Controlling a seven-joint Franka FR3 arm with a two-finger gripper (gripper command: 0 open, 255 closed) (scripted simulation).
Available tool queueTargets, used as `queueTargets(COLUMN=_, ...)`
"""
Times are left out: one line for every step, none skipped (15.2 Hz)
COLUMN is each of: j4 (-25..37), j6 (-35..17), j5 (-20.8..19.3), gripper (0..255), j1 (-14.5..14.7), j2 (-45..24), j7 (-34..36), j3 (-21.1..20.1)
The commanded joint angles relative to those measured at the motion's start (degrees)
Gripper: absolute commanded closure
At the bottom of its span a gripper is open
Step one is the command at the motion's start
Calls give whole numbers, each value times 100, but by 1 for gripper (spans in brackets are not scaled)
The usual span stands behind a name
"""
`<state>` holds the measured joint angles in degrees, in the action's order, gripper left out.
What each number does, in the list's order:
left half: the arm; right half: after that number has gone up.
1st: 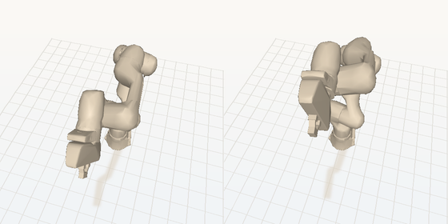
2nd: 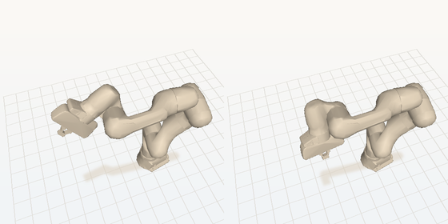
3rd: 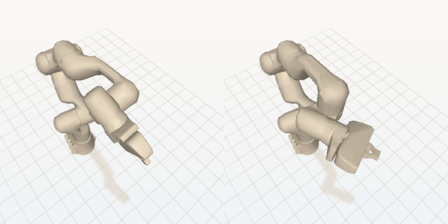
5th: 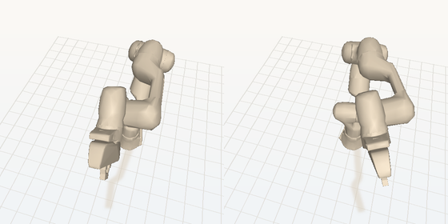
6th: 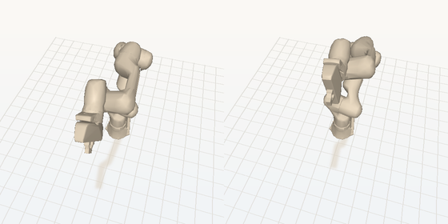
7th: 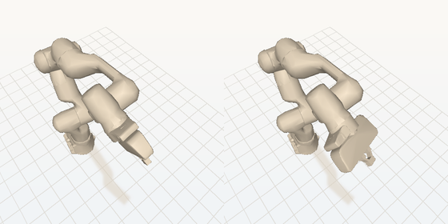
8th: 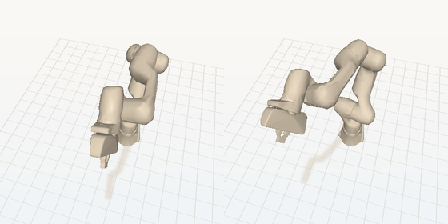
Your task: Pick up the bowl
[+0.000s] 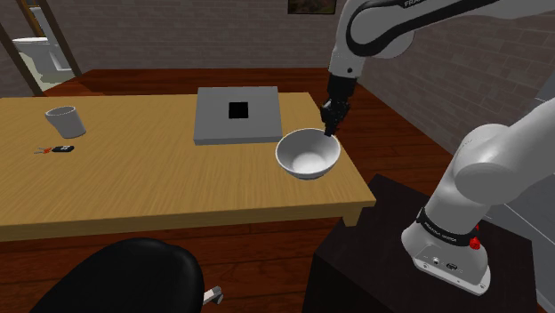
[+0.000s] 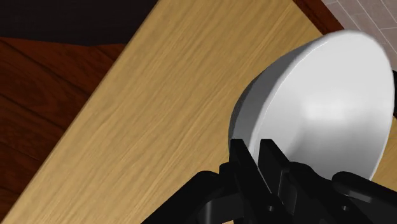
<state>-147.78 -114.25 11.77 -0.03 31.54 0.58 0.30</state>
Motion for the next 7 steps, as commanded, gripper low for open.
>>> queueTargets(j4=109, j6=167, j5=-10, gripper=255, j1=1, j2=64, j7=43, j3=-7)
queueTargets(j4=171, j6=250, j5=-18, gripper=255, j1=-2, j2=86, j7=58, j3=-5)
queueTargets(j4=233, j6=332, j5=-26, gripper=255, j1=-4, j2=106, j7=73, j3=-3)
queueTargets(j4=297, j6=413, j5=-33, gripper=255, j1=-6, j2=125, j7=88, j3=-2)
queueTargets(j4=362, j6=494, j5=-40, gripper=255, j1=-8, j2=143, j7=102, j3=0)
queueTargets(j4=371, j6=507, j5=-41, gripper=255, j1=-8, j2=147, j7=105, j3=0)
queueTargets(j4=372, j6=507, j5=-41, gripper=255, j1=-8, j2=146, j7=105, j3=0)
